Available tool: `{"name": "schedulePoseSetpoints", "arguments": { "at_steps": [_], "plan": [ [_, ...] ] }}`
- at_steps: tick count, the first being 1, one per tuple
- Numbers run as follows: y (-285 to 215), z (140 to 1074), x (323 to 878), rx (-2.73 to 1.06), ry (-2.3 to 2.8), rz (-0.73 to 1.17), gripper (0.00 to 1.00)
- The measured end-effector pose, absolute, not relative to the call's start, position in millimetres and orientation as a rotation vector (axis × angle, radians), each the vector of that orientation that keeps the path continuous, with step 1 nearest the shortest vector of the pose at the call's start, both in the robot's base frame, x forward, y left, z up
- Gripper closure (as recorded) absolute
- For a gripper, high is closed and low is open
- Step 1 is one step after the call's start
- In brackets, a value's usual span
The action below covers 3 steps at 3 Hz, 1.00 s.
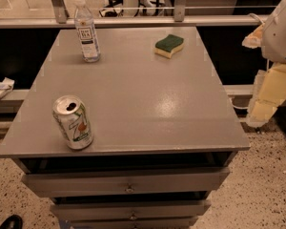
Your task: Knock blue plastic bottle over
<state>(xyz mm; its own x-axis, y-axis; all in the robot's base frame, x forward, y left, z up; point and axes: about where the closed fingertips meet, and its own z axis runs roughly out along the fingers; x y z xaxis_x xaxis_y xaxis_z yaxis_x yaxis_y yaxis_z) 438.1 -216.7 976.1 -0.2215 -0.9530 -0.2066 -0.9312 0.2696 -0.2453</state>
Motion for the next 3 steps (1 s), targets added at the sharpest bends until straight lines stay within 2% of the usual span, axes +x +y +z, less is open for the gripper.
{"name": "schedulePoseSetpoints", "arguments": {
  "at_steps": [2, 3],
  "plan": [
    [-207, 970, 448, -1.706, 2.209, -0.067, 0.0],
    [-181, 953, 471, -1.686, 2.152, 0.014, 0.0]
  ]
}}
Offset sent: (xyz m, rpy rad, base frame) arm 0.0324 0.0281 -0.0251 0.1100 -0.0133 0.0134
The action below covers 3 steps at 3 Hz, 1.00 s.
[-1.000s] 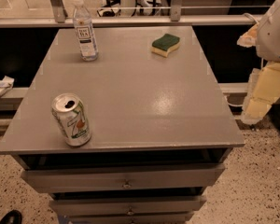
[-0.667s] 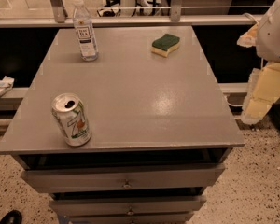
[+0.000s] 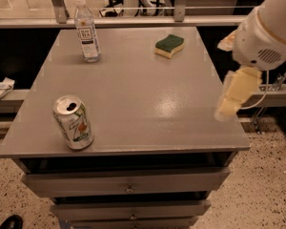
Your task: Knock blue plastic bottle over
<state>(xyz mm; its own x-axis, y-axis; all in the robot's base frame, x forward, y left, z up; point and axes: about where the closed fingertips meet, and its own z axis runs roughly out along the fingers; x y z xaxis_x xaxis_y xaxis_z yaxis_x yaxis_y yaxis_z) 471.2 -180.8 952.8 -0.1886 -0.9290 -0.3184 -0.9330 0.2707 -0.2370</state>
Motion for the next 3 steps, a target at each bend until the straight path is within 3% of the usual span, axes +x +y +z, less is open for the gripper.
{"name": "schedulePoseSetpoints", "arguments": {
  "at_steps": [1, 3],
  "plan": [
    [-138, 926, 498, -1.657, 2.06, 0.149, 0.0],
    [-119, 922, 512, -1.625, 2.009, 0.187, 0.0]
  ]
}}
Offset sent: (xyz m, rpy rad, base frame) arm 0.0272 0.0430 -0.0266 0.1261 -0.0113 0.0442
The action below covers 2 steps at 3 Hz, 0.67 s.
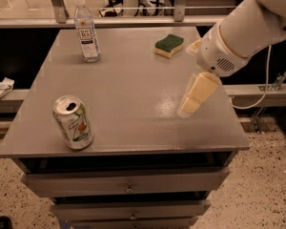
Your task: Knock blue plastic bottle over
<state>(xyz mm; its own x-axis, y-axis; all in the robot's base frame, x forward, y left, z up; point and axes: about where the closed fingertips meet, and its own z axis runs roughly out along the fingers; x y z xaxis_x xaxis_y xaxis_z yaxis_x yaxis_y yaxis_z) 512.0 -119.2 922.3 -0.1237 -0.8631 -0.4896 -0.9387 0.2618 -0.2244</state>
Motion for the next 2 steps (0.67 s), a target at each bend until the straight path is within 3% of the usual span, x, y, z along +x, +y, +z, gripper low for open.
{"name": "schedulePoseSetpoints", "arguments": {
  "at_steps": [1, 2],
  "plan": [
    [-111, 924, 522, -1.583, 1.984, 0.193, 0.0],
    [-83, 933, 571, -1.449, 1.886, 0.229, 0.0]
  ]
}}
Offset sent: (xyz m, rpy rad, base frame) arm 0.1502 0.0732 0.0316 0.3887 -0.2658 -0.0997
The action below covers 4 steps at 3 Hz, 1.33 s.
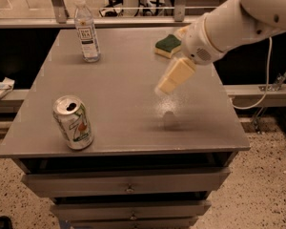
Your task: Knock blue plastic bottle over
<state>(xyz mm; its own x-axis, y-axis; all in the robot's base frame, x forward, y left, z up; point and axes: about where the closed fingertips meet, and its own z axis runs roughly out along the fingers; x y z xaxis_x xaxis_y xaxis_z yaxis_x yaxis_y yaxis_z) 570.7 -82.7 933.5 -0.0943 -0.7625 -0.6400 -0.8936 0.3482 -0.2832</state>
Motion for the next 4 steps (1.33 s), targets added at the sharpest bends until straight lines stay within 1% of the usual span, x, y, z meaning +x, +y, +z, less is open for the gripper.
{"name": "schedulePoseSetpoints", "arguments": {
  "at_steps": [1, 2, 4],
  "plan": [
    [-50, 947, 627, -1.348, 1.783, 0.279, 0.0],
    [-15, 953, 669, -1.281, 1.712, 0.354, 0.0],
    [70, 951, 727, -1.203, 1.619, 0.535, 0.0]
  ]
}}
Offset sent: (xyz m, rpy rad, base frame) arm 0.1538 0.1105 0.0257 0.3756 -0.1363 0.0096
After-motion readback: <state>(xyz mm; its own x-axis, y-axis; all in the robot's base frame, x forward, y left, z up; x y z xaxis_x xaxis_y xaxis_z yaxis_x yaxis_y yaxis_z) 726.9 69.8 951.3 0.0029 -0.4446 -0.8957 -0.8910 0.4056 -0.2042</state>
